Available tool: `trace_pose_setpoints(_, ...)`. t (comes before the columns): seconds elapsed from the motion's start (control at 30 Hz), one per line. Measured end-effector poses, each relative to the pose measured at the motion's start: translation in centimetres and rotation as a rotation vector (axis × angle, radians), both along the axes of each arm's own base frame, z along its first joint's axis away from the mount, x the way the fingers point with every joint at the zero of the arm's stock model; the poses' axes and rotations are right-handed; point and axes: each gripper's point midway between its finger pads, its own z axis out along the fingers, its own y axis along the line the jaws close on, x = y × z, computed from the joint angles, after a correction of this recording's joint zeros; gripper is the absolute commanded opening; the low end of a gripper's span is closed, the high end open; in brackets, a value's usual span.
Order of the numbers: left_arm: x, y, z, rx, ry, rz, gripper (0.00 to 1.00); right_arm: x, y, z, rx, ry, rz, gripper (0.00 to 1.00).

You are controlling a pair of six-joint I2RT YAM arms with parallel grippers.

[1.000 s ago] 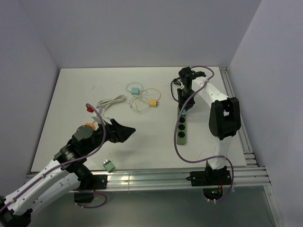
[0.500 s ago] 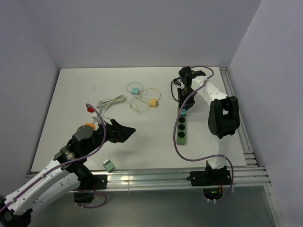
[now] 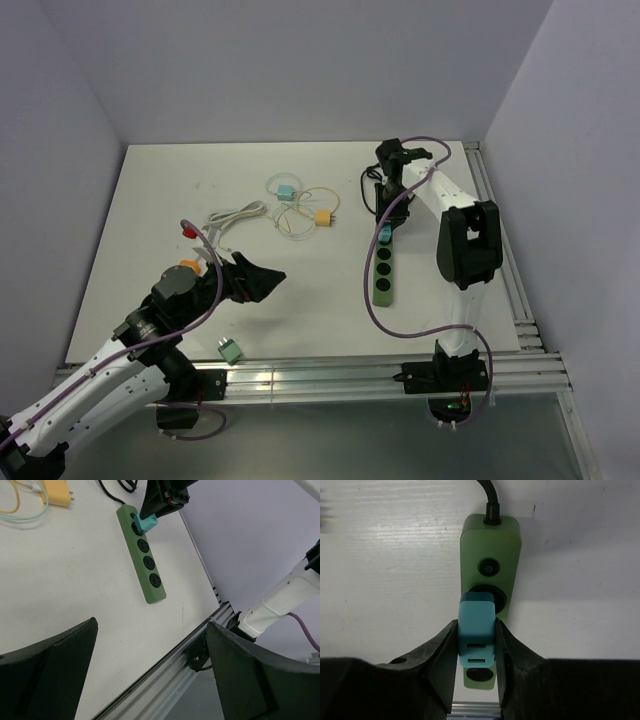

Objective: Insert the plug

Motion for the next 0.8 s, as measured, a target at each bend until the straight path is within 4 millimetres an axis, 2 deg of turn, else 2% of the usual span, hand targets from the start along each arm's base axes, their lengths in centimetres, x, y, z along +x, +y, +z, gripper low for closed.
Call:
trace_pose_setpoints(0.13,0.0,0.0,0.0,0.001,0.001,0.000,0.96,0.0,-0.1,-1.4,-0.005,-0.016,-0.030,0.00)
trace_pose_setpoints(0.33,0.0,0.0,-0.1,0.002,0.003,-0.001,0.96,0.1,-0.1,-1.3,0.006,-0.113,-0.057,0.00)
trace_pose_setpoints(0.6,0.0,-0.2,-0.6,0.014,0.017,-0.007,0.96,0.3,0.0,-1.3,0.009,-0.098,-0.058,0.01)
trace_pose_setpoints(0.63,0.0,-0.2,-0.6,0.016,0.019,-0.007,0.96,0.3,0.1,-1.3,0.010,-0.098,-0.060,0.04)
trace_pose_setpoints(0.73,-0.1,-0.1,-0.9,0.024,0.027,-0.007,0.96,0.3,0.1,-1.1,0.013,-0.103,-0.061,0.31)
trace_pose_setpoints(0.77,-0.1,-0.1,-1.0,0.027,0.031,-0.007,0.96,0.3,0.1,-1.1,0.013,-0.104,-0.060,0.44)
trace_pose_setpoints(0.8,-0.1,-0.1,-1.0,0.033,0.037,-0.007,0.96,0.3,0.2,-1.0,0.014,-0.106,-0.061,0.50)
